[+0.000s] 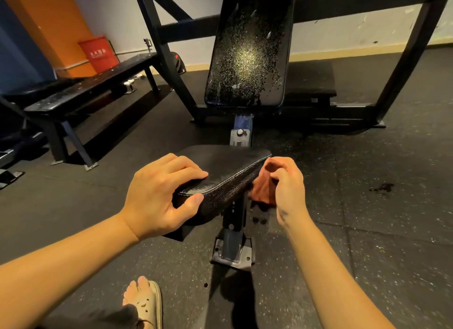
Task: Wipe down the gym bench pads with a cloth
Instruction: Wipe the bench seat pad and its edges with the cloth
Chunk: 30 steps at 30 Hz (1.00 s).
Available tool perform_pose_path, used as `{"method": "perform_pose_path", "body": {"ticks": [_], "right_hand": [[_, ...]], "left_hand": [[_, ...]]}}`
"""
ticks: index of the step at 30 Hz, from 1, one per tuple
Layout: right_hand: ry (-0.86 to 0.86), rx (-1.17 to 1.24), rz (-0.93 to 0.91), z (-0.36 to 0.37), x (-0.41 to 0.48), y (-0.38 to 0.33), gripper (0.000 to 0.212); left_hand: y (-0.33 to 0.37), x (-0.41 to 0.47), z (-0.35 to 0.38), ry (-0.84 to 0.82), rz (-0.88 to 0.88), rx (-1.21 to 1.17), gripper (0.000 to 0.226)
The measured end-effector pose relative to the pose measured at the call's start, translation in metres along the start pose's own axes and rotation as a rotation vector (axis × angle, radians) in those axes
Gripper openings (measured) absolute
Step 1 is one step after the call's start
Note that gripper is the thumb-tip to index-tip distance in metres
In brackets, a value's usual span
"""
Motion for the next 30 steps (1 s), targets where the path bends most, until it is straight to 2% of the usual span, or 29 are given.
{"method": "perform_pose_path", "body": {"ticks": [3,5,7,10,14,19,23,27,30], "right_hand": [[0.007,-0.106,0.042,-0.004,0.023,0.016,0.035],[0.034,-0.239,-0.037,-0.006,0.023,0.018,0.033],[0.132,-0.346,-0.124,-0.012,0.022,0.016,0.024],[0.241,-0.337,-0.083,-0.017,0.013,0.021,0.014],[0.168,-0.280,-0.070,-0.006,0.002,0.022,0.033],[0.120,-0.398,-0.121,-0.002,-0.006,0.012,0.014],[0.038,-0.219,-0.160,0.021,-0.060,-0.002,0.018],[-0.173,-0.110,-0.301,0.057,-0.124,-0.019,0.024],[-0.172,-0.109,-0.401,0.063,-0.125,-0.014,0.028]], "left_hand": [[-0.001,-0.001,0.000,0.005,-0.007,0.002,0.042],[-0.001,-0.001,-0.001,0.006,-0.010,0.002,0.042],[0.000,-0.001,0.000,0.004,-0.008,0.001,0.042],[0.000,-0.001,0.000,0.004,-0.002,0.003,0.043],[0.000,-0.001,-0.001,0.014,-0.005,0.013,0.043],[0.002,-0.001,-0.001,0.001,-0.015,0.020,0.044],[0.001,-0.001,0.000,-0.006,-0.018,0.019,0.044],[-0.001,-0.001,0.001,-0.006,-0.010,-0.005,0.045],[-0.001,-0.001,0.001,0.001,-0.001,-0.012,0.046]]}}
Point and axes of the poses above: each hand's wrist, its own x-axis towards the middle knuckle, its own z-axis out of the palm, y = z × x, the point moved 7 cm from there along x, towards the middle knuckle, and after that the axes turned 4 degrees about x, right-handed, at the moved point
